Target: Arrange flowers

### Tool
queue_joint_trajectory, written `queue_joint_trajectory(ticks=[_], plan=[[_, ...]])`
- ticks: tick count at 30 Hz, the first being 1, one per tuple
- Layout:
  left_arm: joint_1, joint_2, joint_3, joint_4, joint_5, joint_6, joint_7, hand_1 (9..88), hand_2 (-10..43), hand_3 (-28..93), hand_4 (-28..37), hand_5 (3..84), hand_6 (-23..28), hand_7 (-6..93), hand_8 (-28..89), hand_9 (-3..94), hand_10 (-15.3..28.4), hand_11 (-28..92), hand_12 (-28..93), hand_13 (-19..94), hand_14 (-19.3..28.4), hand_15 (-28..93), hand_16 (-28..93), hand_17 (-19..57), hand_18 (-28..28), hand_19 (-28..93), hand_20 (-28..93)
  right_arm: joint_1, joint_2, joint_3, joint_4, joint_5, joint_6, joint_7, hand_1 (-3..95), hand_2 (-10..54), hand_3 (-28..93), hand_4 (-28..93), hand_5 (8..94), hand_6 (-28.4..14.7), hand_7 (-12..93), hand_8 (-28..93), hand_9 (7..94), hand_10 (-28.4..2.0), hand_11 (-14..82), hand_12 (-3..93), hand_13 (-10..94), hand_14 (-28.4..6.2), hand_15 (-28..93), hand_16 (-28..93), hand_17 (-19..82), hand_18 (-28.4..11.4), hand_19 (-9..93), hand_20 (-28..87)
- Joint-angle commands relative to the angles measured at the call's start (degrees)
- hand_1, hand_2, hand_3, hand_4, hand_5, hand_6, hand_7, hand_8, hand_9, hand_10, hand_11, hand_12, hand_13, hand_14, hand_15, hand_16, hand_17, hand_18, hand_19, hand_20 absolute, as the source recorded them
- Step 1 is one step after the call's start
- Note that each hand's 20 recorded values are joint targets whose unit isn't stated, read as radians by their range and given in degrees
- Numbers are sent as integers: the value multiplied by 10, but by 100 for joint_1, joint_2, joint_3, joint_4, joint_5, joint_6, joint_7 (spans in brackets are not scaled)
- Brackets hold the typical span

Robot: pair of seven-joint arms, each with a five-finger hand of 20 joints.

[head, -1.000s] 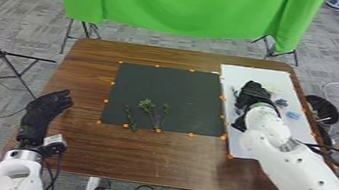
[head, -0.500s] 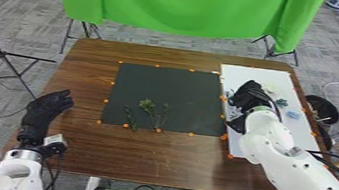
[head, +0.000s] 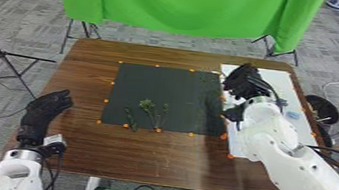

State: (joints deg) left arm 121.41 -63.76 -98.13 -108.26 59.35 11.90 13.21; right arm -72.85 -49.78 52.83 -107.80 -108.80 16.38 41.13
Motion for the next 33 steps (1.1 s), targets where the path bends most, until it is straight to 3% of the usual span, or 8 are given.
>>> queue_joint_trajectory(ticks=[1, 12, 33], plan=[[136, 20, -48, -34, -3, -38, -83, 287, -95, 667, -279, 515, 13, 188, -72, 495, 127, 200, 138, 418, 156, 220, 1, 140, 119, 114, 253, -115, -312, -201, -274, 226, 548, -109, 636, -95, 619, -76, 806, -40, 256, 138, 937, -100, 186, 366, 937, 7, 617, 250, 731, -69, 913, 416], [141, 57, -27, -41, 15, -113, -136, 286, -95, 668, -279, 514, 13, 187, -72, 494, 126, 199, 137, 418, 156, 219, 2, 140, 119, 114, 253, -246, -898, -631, -28, 640, 919, -3, 651, -95, 601, -72, 808, -45, 251, 141, 937, -106, 190, 344, 937, 7, 606, 229, 760, -44, 863, 405], [118, 124, 12, -7, 28, -214, -188, 286, -95, 668, -279, 511, 12, 187, -72, 491, 127, 196, 138, 417, 156, 216, 2, 139, 119, 113, 252, -525, -1097, -764, 371, 658, 1637, 355, 650, -95, 595, -59, 796, -50, 281, 129, 937, -112, 196, 307, 937, 1, 591, 198, 777, -37, 820, 420]])
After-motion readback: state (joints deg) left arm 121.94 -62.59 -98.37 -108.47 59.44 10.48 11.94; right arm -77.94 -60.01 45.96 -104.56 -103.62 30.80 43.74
